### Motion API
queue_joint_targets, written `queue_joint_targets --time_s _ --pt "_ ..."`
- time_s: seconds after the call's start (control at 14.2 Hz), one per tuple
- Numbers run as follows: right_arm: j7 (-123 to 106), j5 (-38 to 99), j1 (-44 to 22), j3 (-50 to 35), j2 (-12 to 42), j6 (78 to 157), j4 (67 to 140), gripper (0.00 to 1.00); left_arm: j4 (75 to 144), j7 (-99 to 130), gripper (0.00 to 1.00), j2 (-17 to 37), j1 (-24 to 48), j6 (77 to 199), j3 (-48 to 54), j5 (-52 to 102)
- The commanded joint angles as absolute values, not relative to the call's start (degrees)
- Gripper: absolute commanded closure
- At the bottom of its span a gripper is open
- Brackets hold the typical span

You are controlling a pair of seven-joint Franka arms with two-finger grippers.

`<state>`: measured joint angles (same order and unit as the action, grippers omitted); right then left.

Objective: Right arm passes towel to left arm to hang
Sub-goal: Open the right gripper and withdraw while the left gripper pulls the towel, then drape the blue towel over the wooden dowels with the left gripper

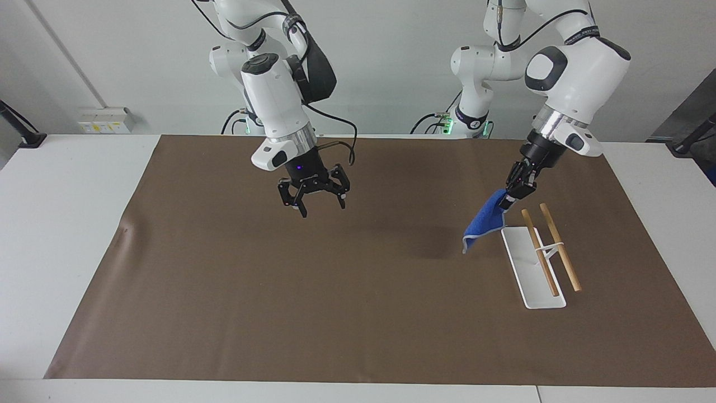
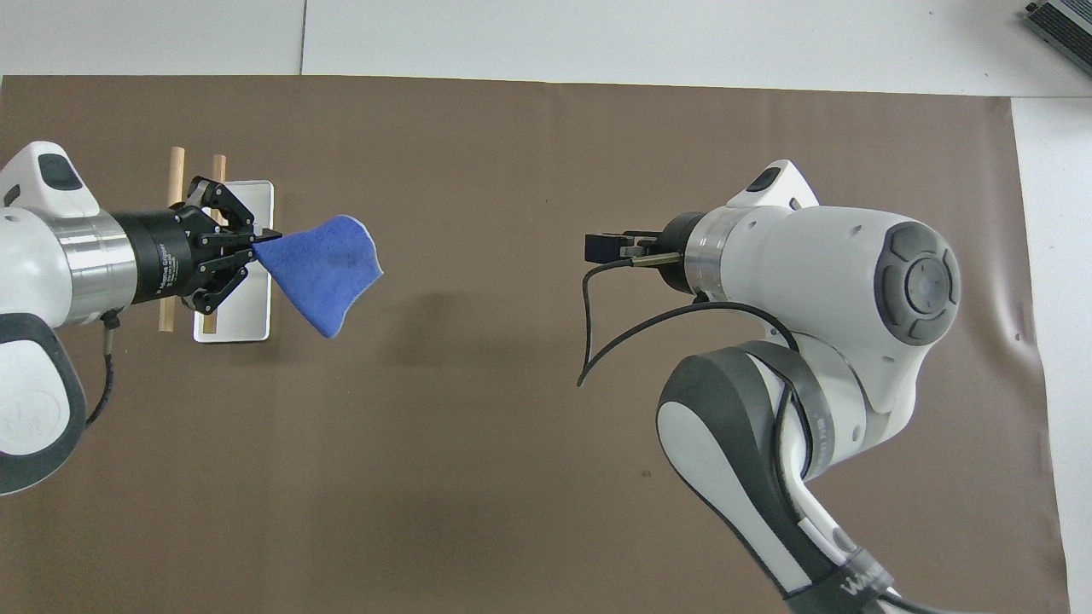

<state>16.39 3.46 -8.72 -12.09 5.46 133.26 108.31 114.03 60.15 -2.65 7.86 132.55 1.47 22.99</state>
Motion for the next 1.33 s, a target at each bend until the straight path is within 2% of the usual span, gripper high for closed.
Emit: queue_joint_targets --time_s 0.0,0.14,0.35,0.7,1.05,1.26 --pt "17.49 -0.53 -5.37 -12.39 3.35 124.75 106.18 0.00 108.91 51.63 1.00 3.15 4.58 133.50 1.76 19.79" --pt "17.40 -0.70 -3.35 -12.39 1.15 119.46 105.12 0.00 108.28 46.43 1.00 4.65 3.44 134.38 1.58 19.25" --pt "16.79 -4.91 -2.98 -9.69 -1.05 116.03 104.33 0.00 108.89 46.22 1.00 4.92 -1.47 134.03 1.58 19.07" --pt "13.20 -4.14 -3.34 -3.44 -1.05 103.82 95.91 0.00 108.81 47.28 1.00 5.80 -9.57 132.98 1.58 26.34" --pt "6.96 -3.08 -3.08 0.96 -1.14 92.92 89.31 0.00 109.25 52.38 1.00 5.36 -13.88 132.01 1.58 27.24" --pt "5.36 1.22 -2.46 4.21 -2.62 90.00 89.46 0.00 110.91 52.12 1.00 4.84 -14.32 132.01 1.50 27.25"
